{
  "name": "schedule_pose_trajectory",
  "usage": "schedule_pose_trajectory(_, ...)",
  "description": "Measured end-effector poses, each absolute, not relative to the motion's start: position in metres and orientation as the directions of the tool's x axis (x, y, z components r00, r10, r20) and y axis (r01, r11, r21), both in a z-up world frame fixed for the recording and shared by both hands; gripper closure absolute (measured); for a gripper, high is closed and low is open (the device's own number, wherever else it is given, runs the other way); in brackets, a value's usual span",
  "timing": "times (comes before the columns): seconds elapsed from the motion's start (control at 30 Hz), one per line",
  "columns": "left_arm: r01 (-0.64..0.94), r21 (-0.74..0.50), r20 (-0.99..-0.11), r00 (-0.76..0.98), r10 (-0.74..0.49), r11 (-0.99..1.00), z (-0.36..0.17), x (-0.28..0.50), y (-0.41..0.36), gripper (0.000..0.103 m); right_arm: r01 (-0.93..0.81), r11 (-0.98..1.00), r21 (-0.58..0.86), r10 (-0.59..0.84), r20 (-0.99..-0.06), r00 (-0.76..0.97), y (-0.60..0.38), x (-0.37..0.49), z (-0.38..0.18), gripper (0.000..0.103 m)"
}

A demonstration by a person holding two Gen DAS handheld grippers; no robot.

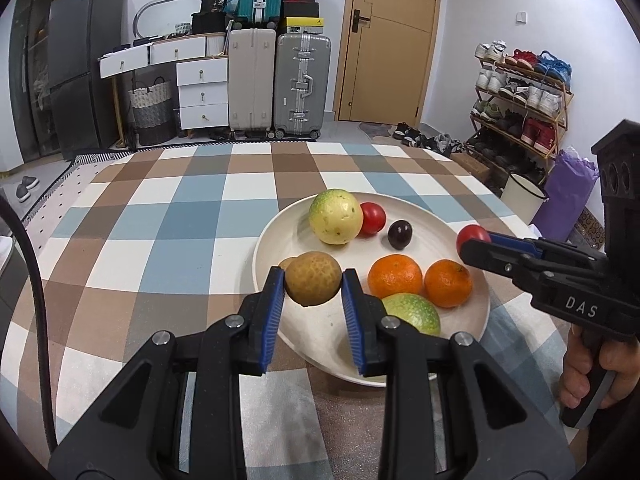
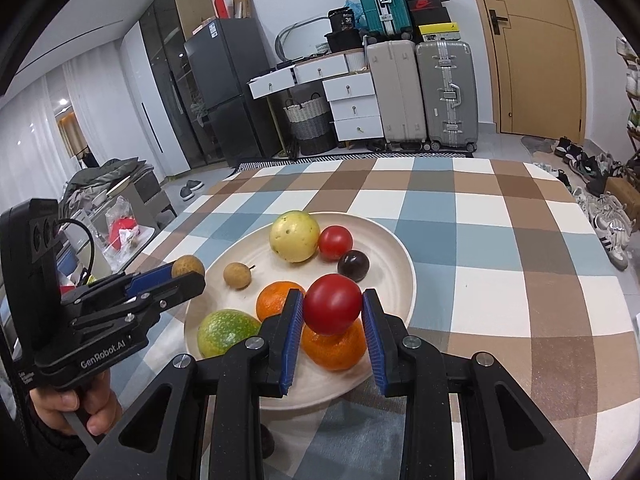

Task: Organize fruits
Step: 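Carry the brown fruit and tomato onto the plate and open both grippers, then move the right gripper to the last dark cherry and grasp it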

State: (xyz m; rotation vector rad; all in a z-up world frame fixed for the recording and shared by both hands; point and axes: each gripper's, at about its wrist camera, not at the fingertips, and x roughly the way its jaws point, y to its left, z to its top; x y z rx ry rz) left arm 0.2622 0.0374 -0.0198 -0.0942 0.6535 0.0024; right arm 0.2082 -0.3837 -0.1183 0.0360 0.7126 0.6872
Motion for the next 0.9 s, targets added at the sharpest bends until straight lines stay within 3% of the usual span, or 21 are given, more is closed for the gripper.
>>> schedule_pose_trajectory(0.1,-0.031,-0.085,-0.615,0.788,-0.028,0.996,-0.022,0.266,0.036,0.077,-0.571,0.787,0.235,0.58,-0.599,0.552,-0.379,0.21,-0.122,0.072)
schedule_pose_trajectory(0.3,-0.023,-0.081,-0.619,0.785,-0.033,0.996,-0.023,0.265,0.034,0.076,-0.577,0.792,0.201,0.567,-0.593,0.571,-0.378,0.204,-0.121,0.058)
schedule_pose_trajectory(0.37,-0.018,-0.076,-0.619,0.785,-0.033,0.997,-0.023,0.263,0.033,0.069,-0.583,0.79,0.191,0.566,-0.593,0.573,-0.379,0.201,-0.119,0.057)
schedule_pose_trajectory(0.47,-0.027,-0.064,-0.608,0.793,-0.018,0.998,-0.021,0.256,0.032,0.04,-0.595,0.783,0.179,0.566,-0.602,0.563,-0.379,0.195,-0.119,0.052)
schedule_pose_trajectory(0.57,-0.037,-0.057,-0.583,0.812,-0.003,0.998,-0.016,0.244,0.034,0.02,-0.606,0.779,0.161,0.559,-0.617,0.554,-0.38,0.188,-0.119,0.045)
schedule_pose_trajectory(0.63,-0.038,-0.068,-0.574,0.819,-0.007,0.997,-0.013,0.237,0.036,0.019,-0.612,0.774,0.163,0.564,-0.617,0.549,-0.382,0.181,-0.116,0.027)
schedule_pose_trajectory(0.7,-0.044,-0.075,-0.577,0.816,-0.007,0.996,-0.011,0.231,0.038,0.019,-0.614,0.772,0.164,0.568,-0.611,0.551,-0.385,0.174,-0.113,0.017)
schedule_pose_trajectory(0.8,-0.062,-0.072,-0.575,0.818,0.009,0.995,-0.009,0.222,0.038,0.01,-0.611,0.777,0.149,0.555,-0.62,0.554,-0.389,0.165,-0.111,0.013)
schedule_pose_trajectory(0.83,-0.066,-0.071,-0.573,0.82,0.014,0.995,-0.008,0.218,0.038,0.003,-0.611,0.778,0.146,0.55,-0.627,0.551,-0.39,0.162,-0.111,0.011)
schedule_pose_trajectory(0.9,-0.07,-0.066,-0.558,0.829,0.021,0.995,-0.005,0.209,0.038,0.001,-0.615,0.776,0.142,0.546,-0.64,0.541,-0.392,0.156,-0.112,0.01)
